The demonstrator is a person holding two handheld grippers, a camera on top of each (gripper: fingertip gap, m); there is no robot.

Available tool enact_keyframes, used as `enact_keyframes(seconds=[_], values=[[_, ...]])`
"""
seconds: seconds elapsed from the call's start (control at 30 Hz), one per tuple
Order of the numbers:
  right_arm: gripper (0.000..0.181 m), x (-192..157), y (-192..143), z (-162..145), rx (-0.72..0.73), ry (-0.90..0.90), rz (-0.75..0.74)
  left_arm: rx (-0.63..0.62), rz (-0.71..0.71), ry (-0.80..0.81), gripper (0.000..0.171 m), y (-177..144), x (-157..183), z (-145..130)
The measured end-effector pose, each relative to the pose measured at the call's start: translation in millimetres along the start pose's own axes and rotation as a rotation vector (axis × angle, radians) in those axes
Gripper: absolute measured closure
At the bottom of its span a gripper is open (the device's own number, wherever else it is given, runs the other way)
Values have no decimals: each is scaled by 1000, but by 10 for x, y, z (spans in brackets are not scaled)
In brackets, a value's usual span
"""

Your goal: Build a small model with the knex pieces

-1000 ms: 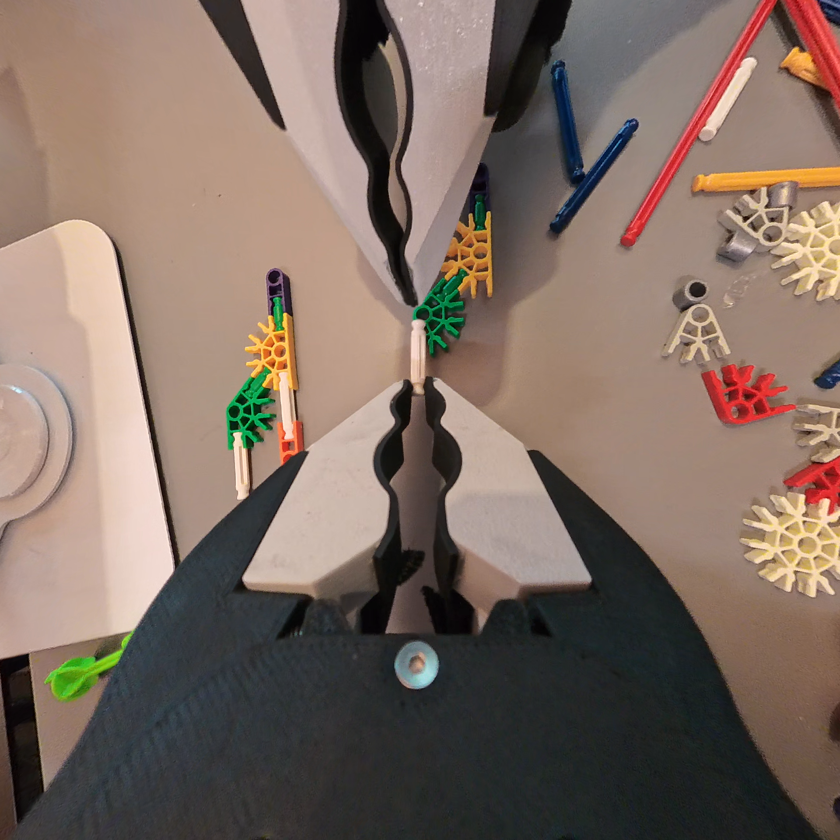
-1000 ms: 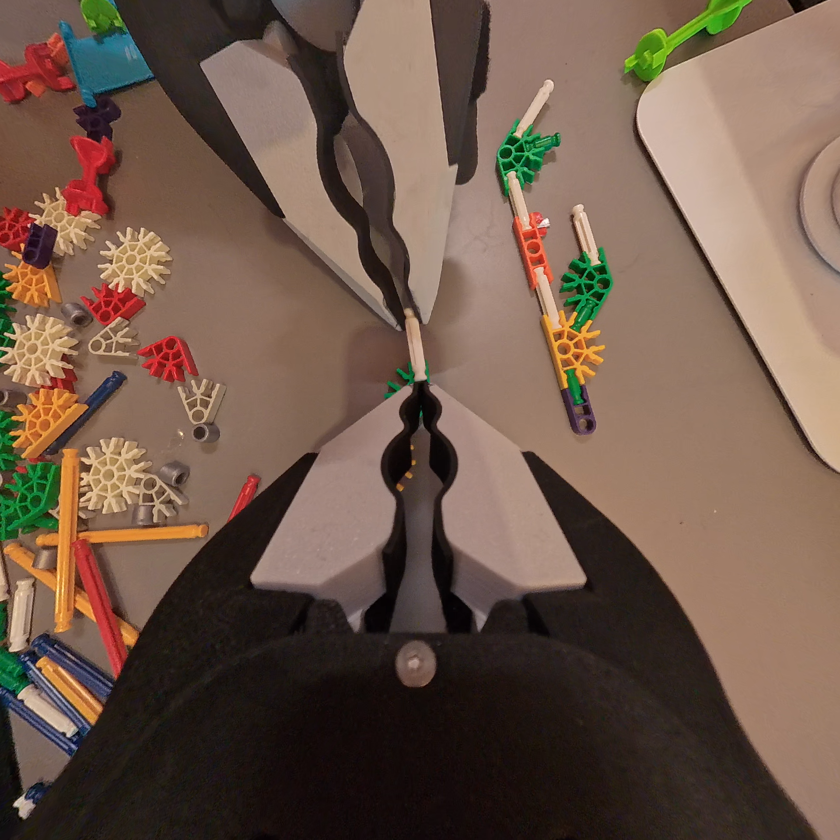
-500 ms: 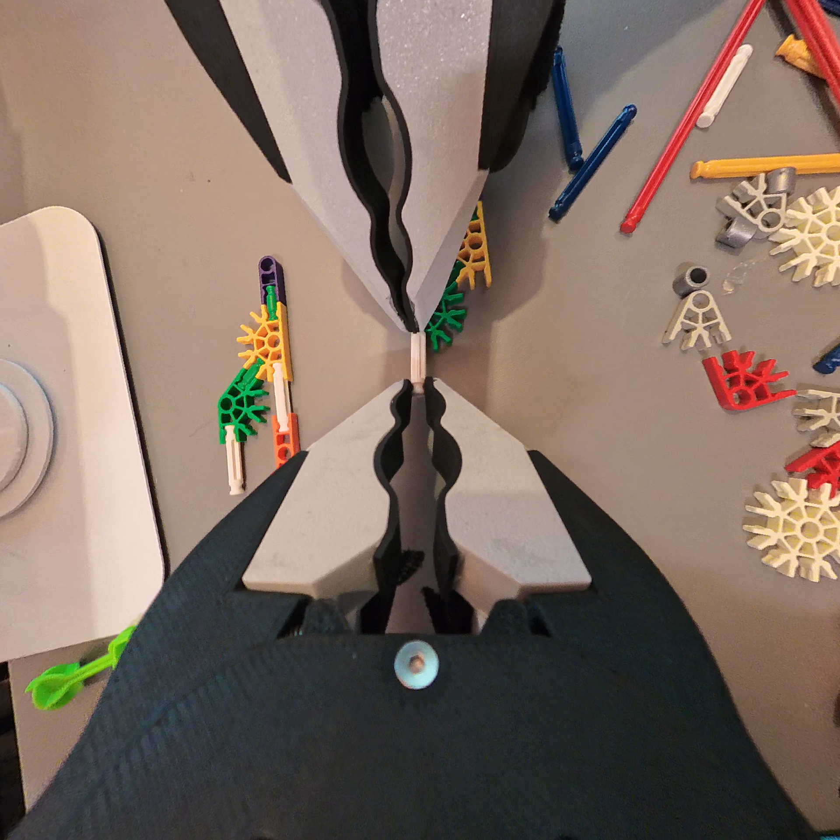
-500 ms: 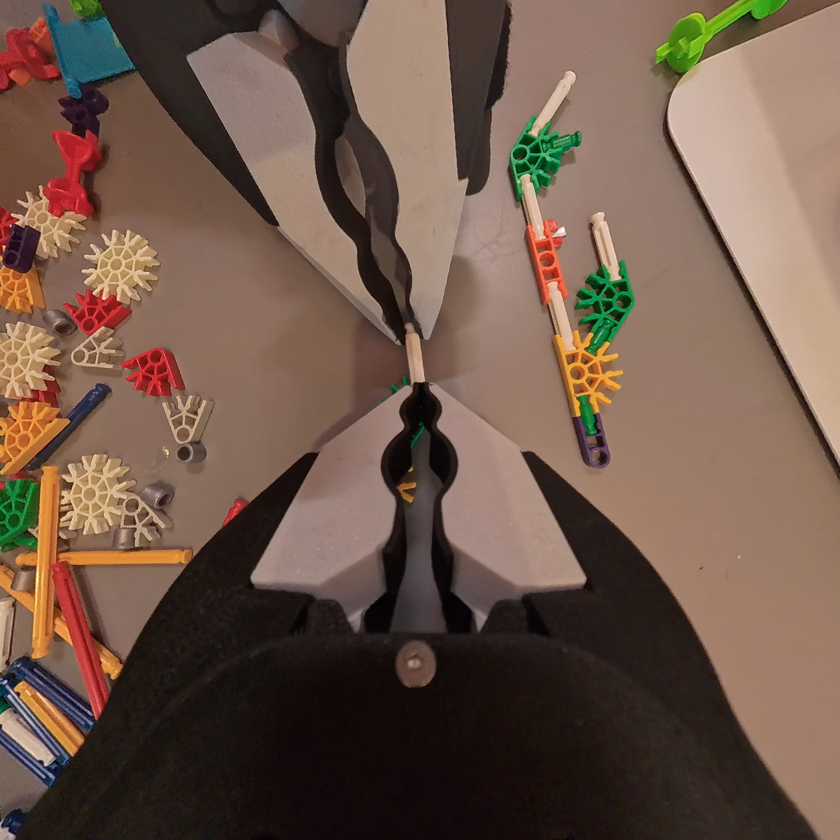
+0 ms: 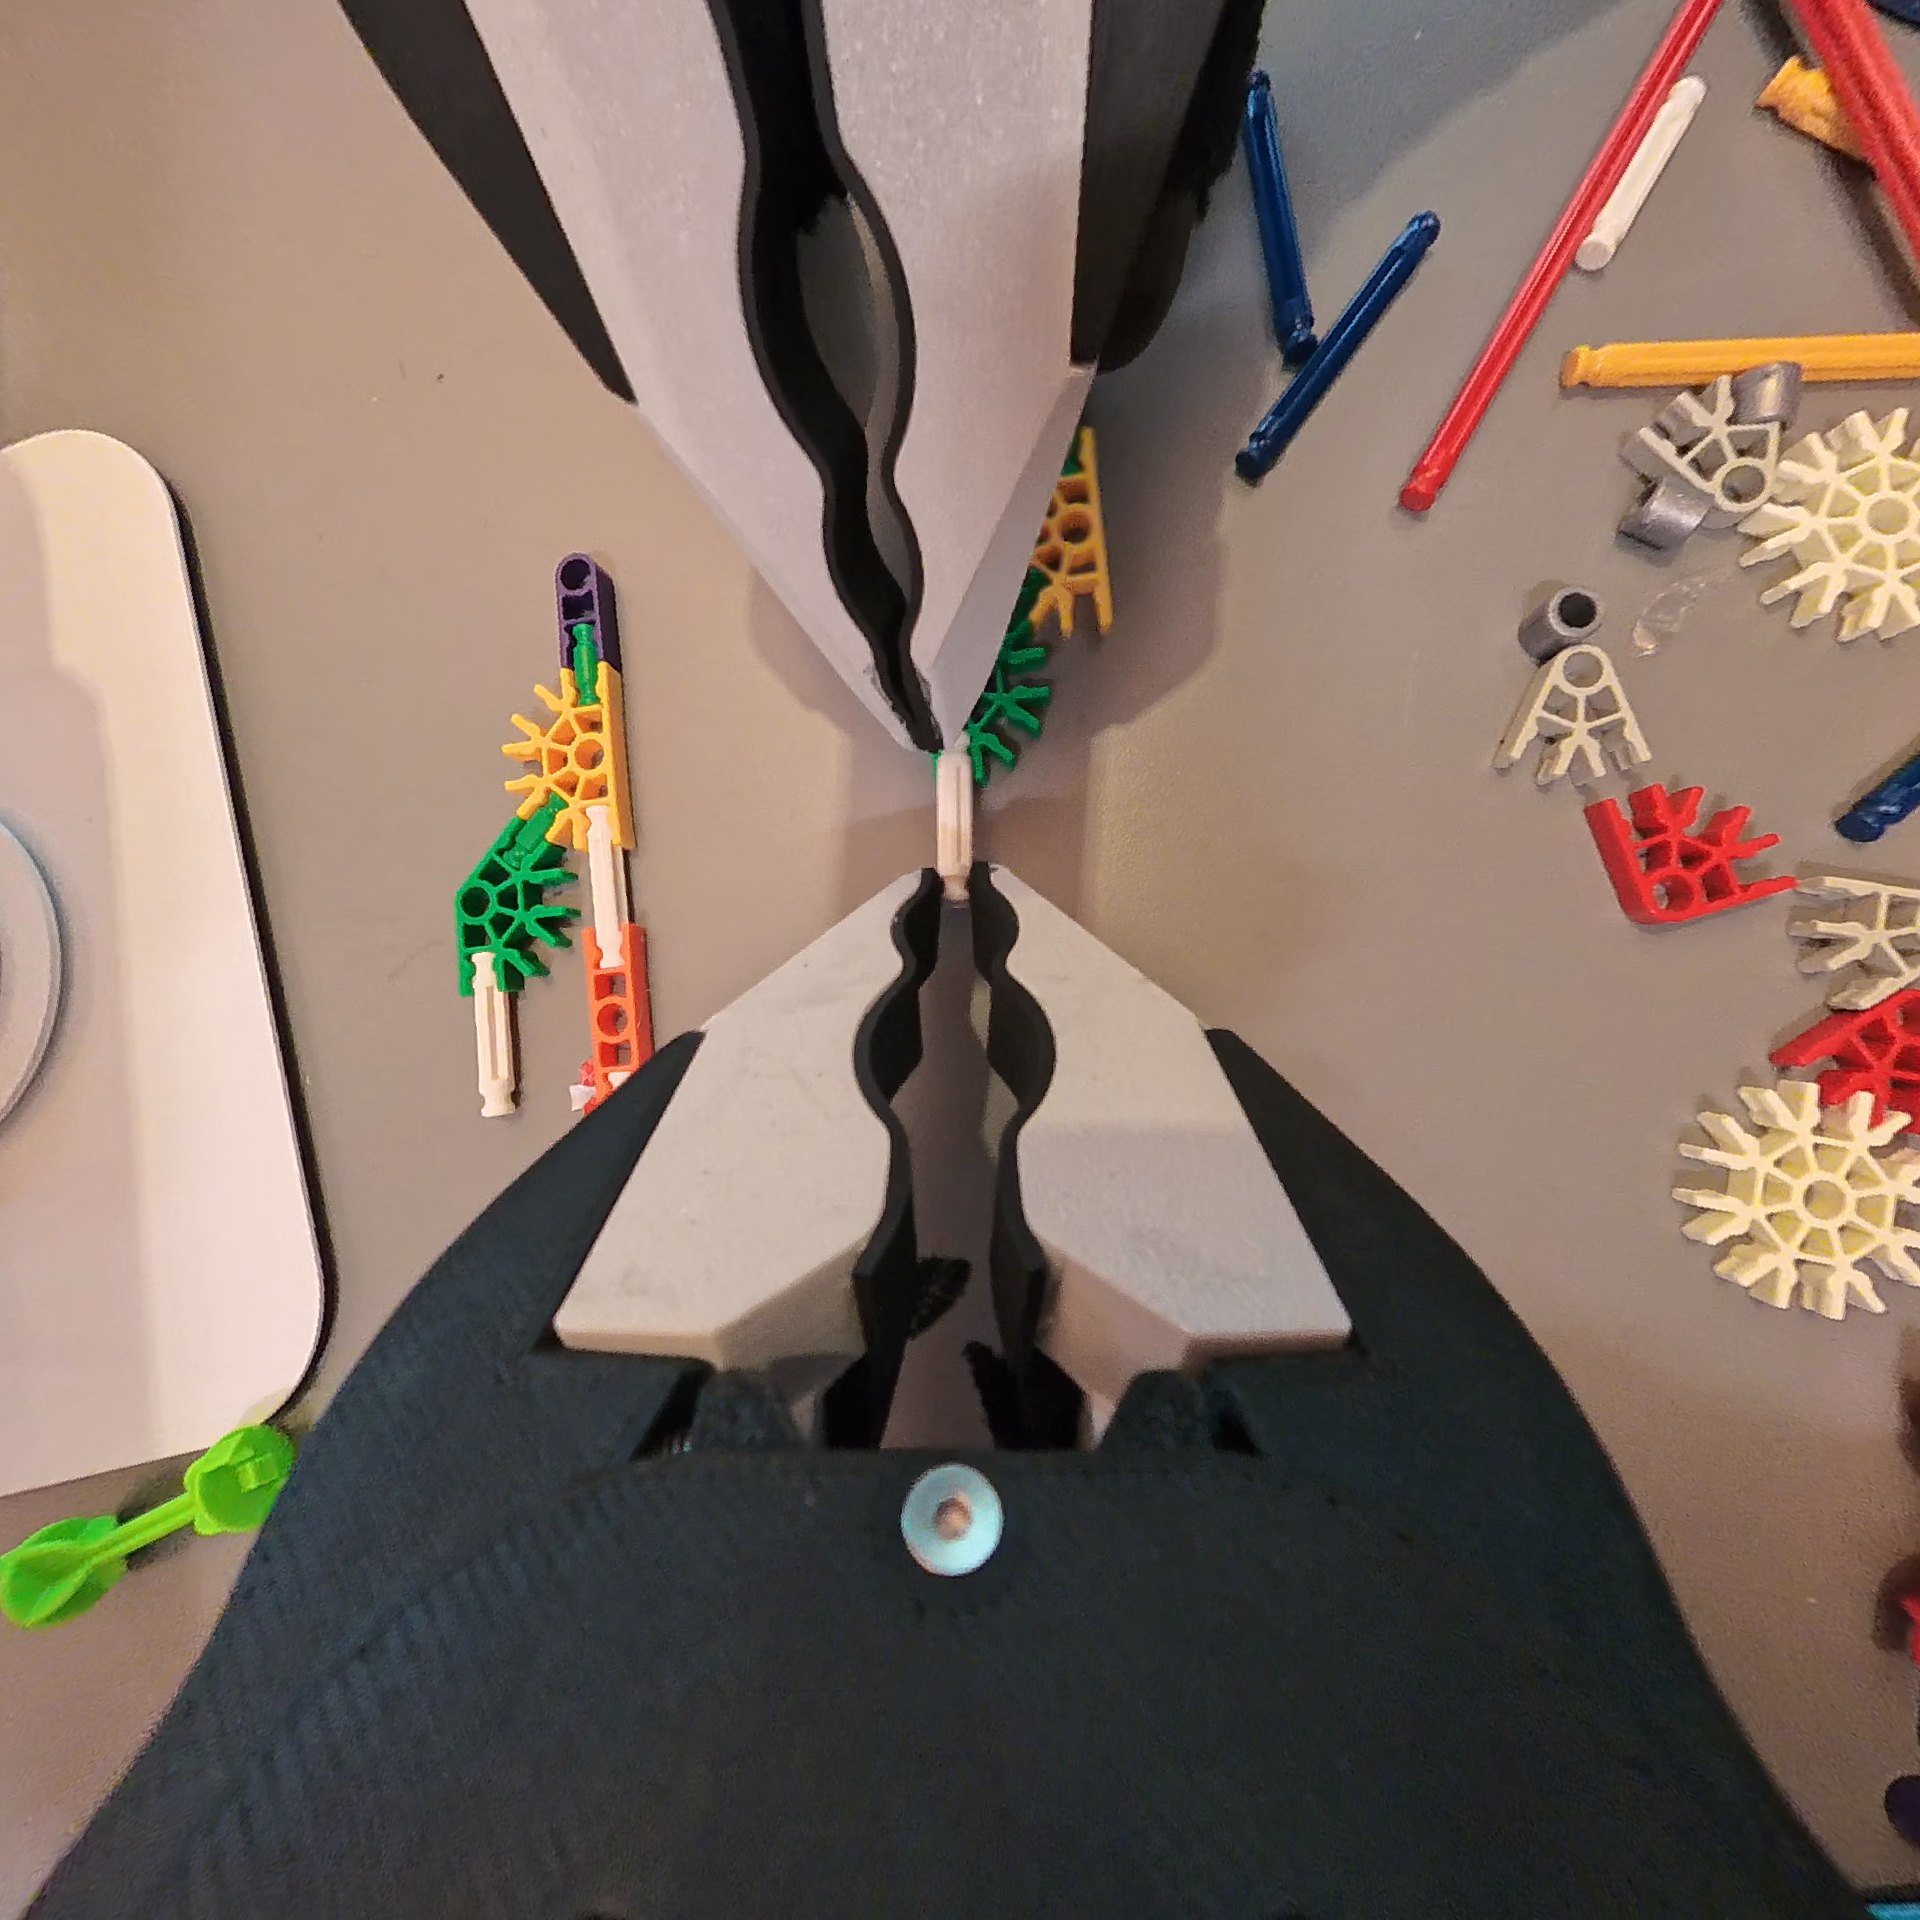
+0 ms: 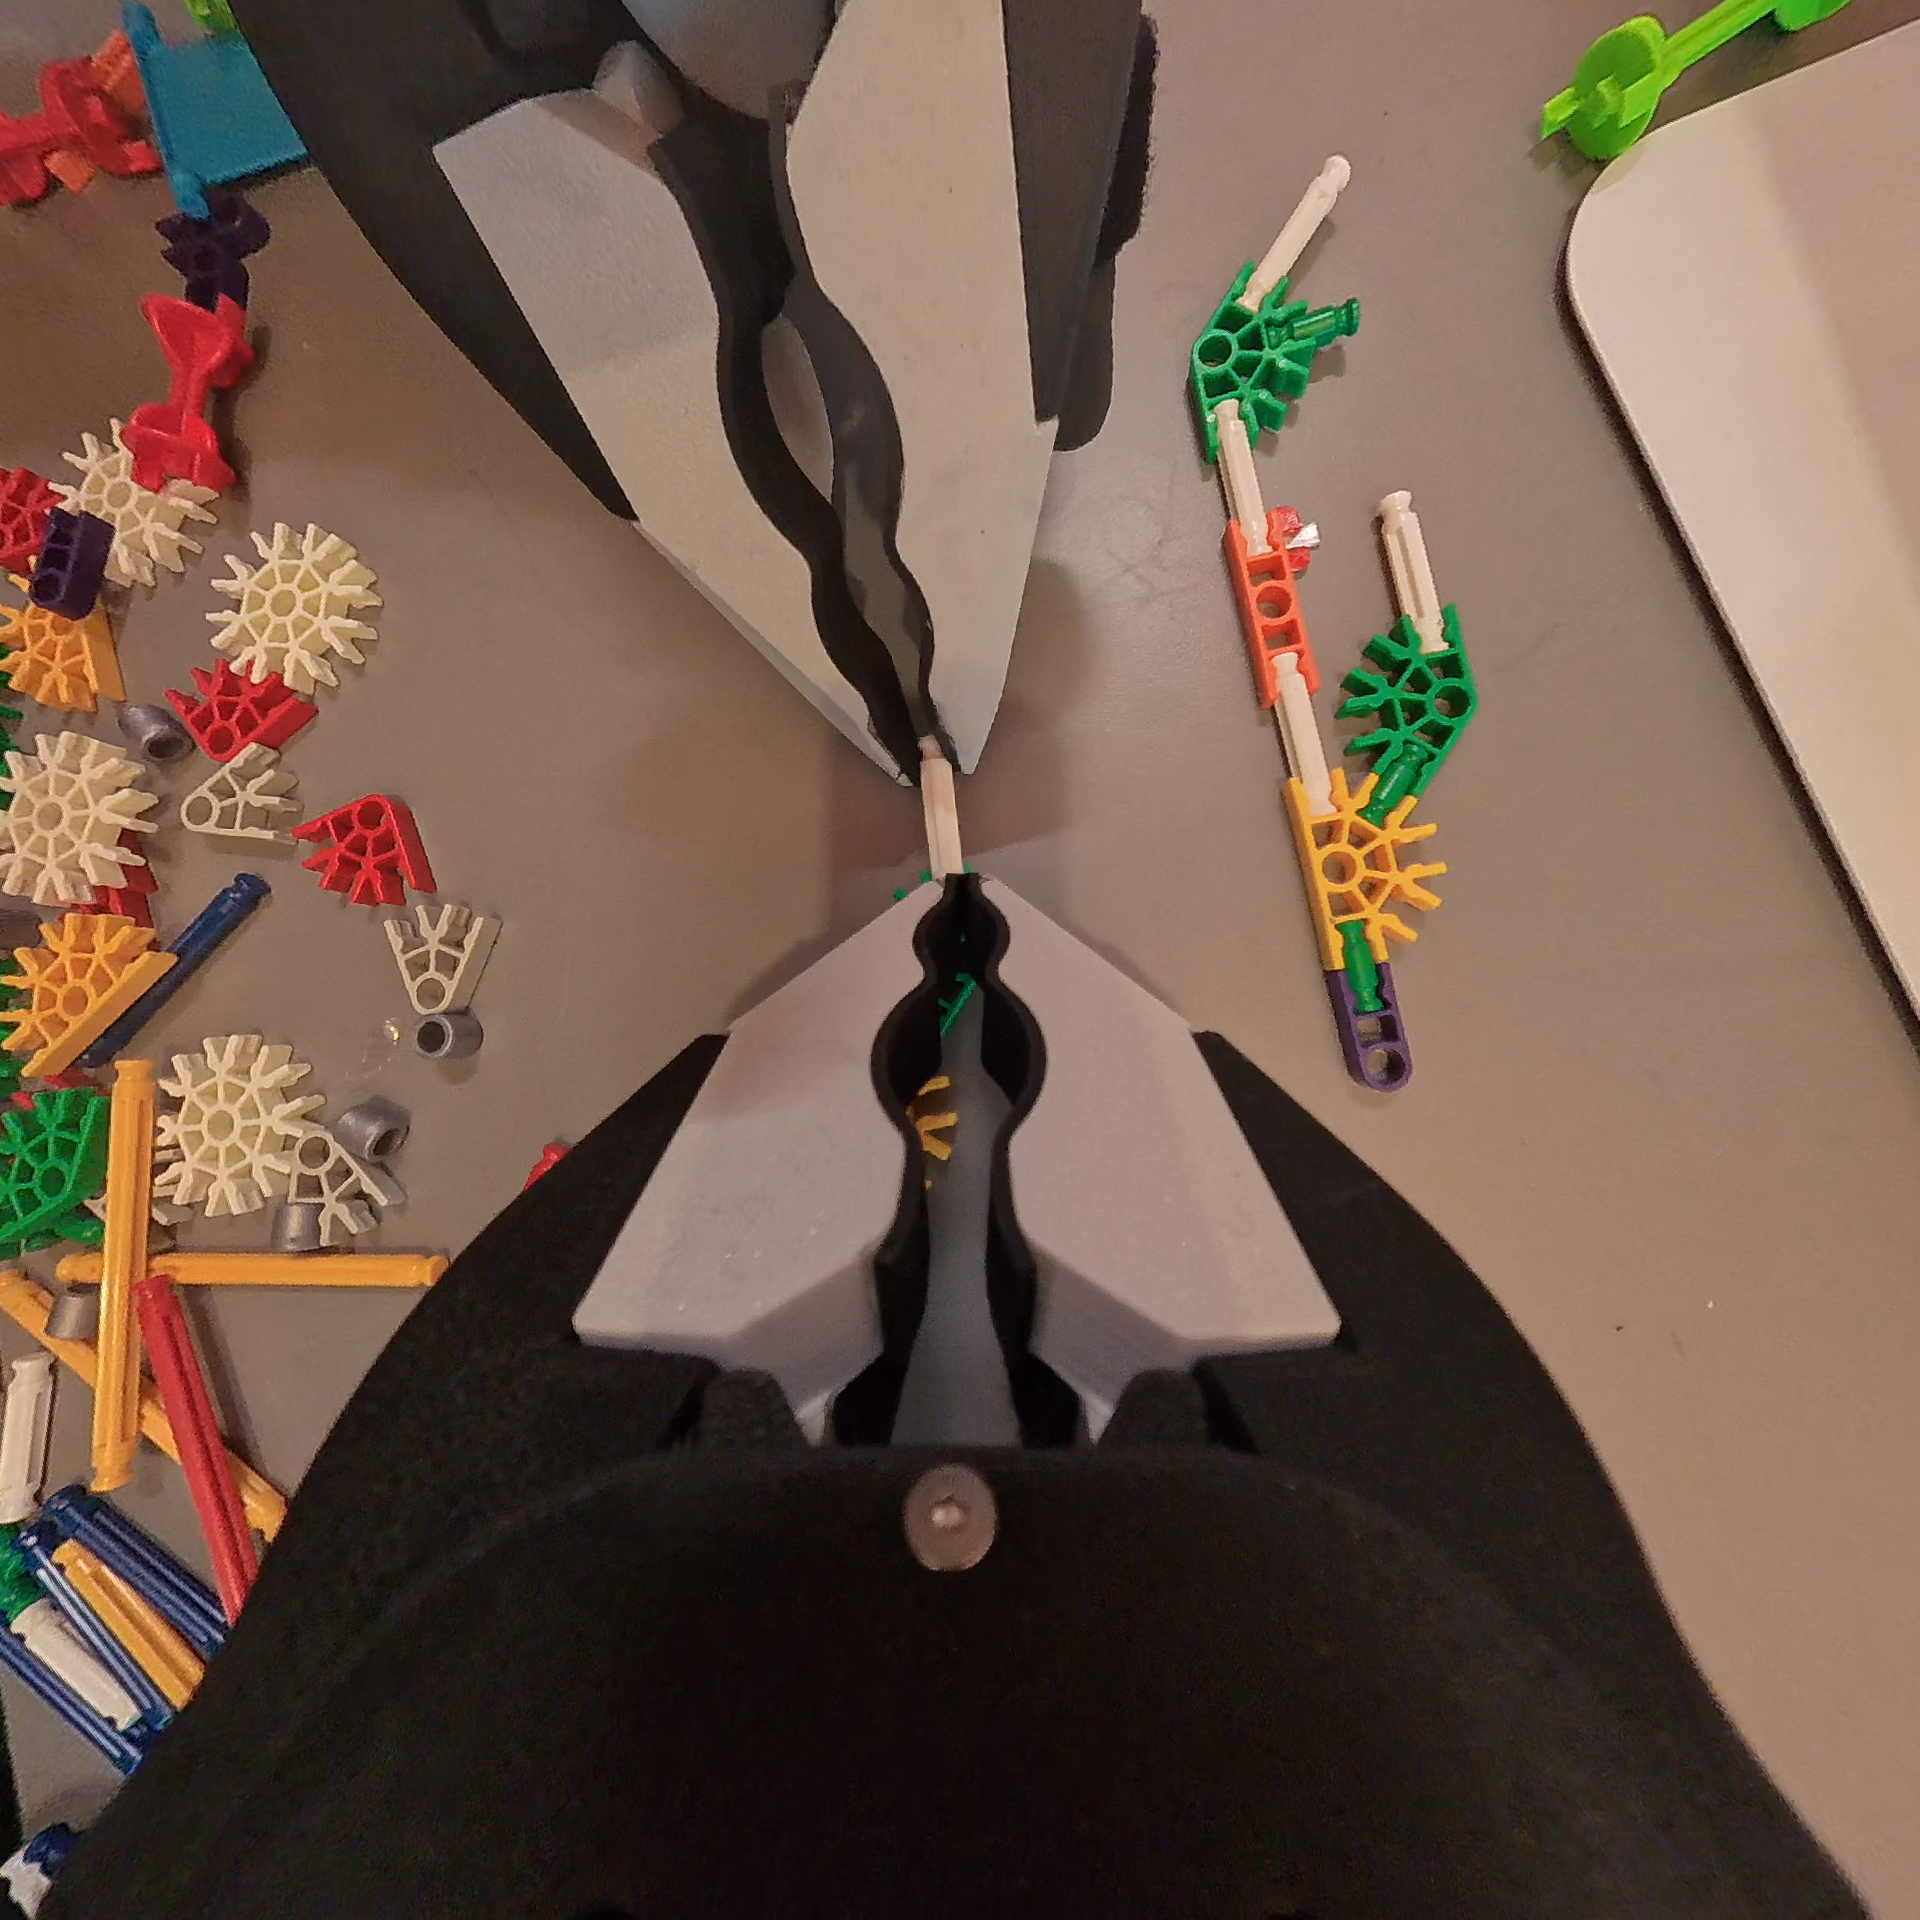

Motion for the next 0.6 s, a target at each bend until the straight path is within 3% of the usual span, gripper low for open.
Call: enact_keyframes(seconds=[0.3, 0.43, 0.6], values=[[181, -25, 29, -5, -42, -39, -15, -15, -13, -3, 168, 35, 27, -7], [181, -61, -48, 52, 22, -17, -4, -25, -6, -2, 168, 40, 21, 3], [181, -48, -5, 17, -56, -34, -26, -48, -6, 25, 168, 48, 13, 26]])
Point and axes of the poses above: each gripper's, where its closed fingertips meet, y out along the fingers, z out of its top, x = y × z across the jaws, the point moved 8 cm from there along -y, back along the fingers, and after that the axes turned 2 degrees about x, right-handed, at the moved point
